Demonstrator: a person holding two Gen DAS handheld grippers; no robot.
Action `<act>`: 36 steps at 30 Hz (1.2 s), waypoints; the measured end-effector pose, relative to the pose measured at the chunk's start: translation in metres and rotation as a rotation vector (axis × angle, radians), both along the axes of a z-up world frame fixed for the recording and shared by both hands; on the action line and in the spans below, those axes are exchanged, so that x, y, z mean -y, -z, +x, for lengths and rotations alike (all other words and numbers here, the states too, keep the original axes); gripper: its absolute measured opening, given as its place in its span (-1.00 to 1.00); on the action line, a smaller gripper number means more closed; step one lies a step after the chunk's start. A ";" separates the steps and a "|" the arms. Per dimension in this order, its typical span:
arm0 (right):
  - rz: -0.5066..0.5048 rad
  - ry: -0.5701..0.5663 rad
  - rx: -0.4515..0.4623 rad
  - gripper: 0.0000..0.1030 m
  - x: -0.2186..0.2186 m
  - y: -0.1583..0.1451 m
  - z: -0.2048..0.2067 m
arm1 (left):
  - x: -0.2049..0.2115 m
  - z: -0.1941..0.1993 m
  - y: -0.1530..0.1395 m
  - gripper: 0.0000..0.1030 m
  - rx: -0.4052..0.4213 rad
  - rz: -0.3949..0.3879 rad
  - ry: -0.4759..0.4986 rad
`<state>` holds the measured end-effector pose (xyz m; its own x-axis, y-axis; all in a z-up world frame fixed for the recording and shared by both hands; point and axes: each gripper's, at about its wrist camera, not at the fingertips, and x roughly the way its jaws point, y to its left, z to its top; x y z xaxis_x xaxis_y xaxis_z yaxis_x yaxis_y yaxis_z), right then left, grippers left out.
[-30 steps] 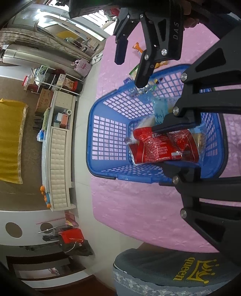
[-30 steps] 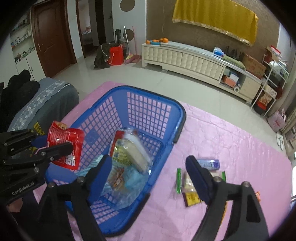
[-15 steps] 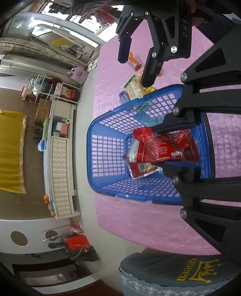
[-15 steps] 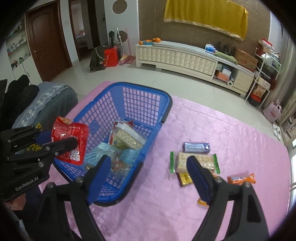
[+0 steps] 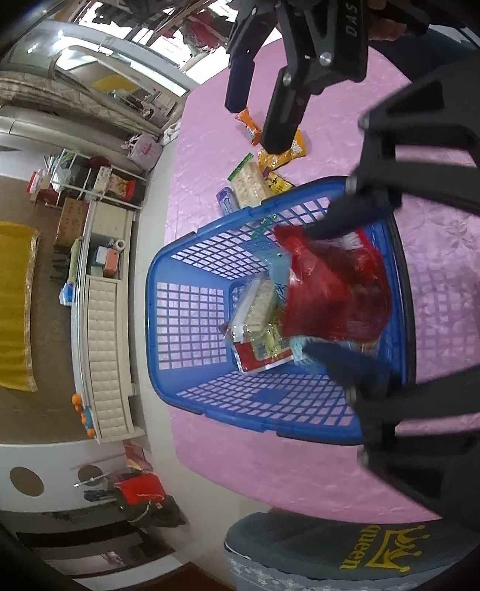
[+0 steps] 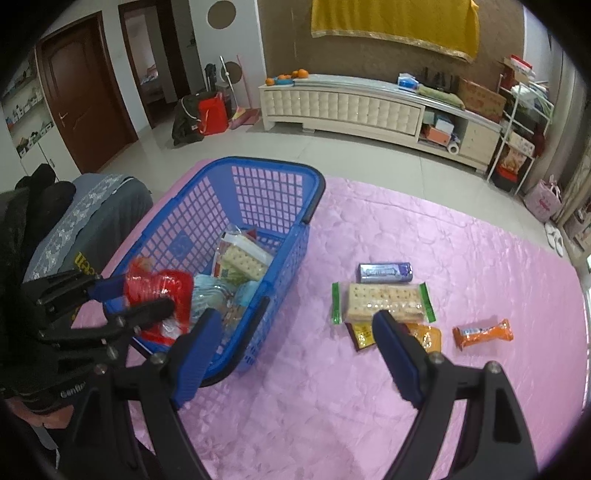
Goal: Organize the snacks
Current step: 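Lower the red chip packet into the basket and open the left tool, then withdraw both tools from the basket toward the remaining snacks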
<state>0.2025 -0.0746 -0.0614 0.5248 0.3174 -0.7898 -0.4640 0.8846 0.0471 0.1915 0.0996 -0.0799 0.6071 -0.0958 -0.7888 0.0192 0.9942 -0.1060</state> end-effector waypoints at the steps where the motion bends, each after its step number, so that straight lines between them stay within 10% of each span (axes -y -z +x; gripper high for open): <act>1: 0.003 0.002 0.001 0.68 0.001 -0.001 -0.001 | -0.001 -0.002 -0.001 0.27 0.003 0.000 -0.005; 36: 0.081 0.147 0.065 0.68 0.131 -0.038 -0.048 | 0.108 -0.027 -0.050 0.55 0.117 0.022 0.117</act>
